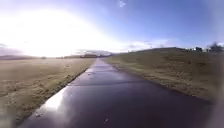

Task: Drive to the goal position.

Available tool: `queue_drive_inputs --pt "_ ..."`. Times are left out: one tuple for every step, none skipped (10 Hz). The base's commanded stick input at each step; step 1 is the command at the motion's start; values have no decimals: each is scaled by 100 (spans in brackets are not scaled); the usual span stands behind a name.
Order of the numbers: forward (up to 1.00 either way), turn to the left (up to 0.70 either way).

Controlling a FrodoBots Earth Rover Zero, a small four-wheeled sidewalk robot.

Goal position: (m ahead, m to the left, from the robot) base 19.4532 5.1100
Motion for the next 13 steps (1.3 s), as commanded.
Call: queue_drive_inputs --pt "100 2" --pt "100 2" --pt "100 2" --pt "100 3" --pt "100 4" --pt "100 5" --pt "100 5" --pt "100 4" --pt "100 17" --pt "100 27" --pt "100 10" --pt "100 3" --pt "100 2"
